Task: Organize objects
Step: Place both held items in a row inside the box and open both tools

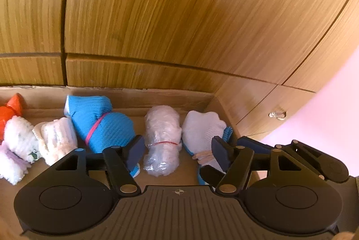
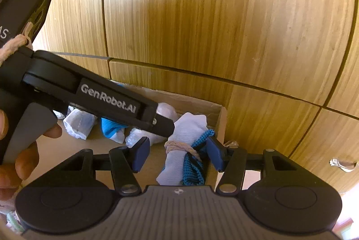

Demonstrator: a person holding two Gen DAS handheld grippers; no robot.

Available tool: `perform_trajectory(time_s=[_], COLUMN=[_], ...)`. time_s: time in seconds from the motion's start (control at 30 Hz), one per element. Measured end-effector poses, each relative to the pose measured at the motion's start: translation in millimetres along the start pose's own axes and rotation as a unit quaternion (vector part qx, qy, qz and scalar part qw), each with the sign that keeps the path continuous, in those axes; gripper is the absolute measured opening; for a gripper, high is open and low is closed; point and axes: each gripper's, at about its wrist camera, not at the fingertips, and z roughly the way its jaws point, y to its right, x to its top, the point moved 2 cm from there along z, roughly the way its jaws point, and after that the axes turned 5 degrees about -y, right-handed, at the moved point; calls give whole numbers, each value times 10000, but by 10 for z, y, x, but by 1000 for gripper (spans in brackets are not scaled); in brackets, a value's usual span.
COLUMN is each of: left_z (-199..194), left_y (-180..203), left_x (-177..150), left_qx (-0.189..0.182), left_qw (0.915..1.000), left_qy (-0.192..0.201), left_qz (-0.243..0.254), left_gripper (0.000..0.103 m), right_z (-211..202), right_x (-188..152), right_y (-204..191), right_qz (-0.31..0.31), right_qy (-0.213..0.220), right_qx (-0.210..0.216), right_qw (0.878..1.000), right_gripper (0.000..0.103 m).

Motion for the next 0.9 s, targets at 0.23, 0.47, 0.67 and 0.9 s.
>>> perform_trajectory(time_s=[0.23,0.47,0.67,0.9], left_z=[-266,-577,-927,-1282], left_y=[143,257,296,322], left_x=[-115,-247,-420,-648], left_qx=[-82,83,153,538], left_qw=[9999,9998,9995,9971], left_qy=[68,112,199,377], left_qz=[42,118,188,394], left_gripper=[79,82,82,83], right_z=[-137,-290,-541,-776], right_x=[99,70,43,-18], right_y=[31,-98,-197,-366], right_qz=[202,233,256,193], right_qy=[125,176,281,346], right_qx=[73,100,131,170], right_qw=[9997,9995,9992,9991], right_gripper=[61,63,68,74])
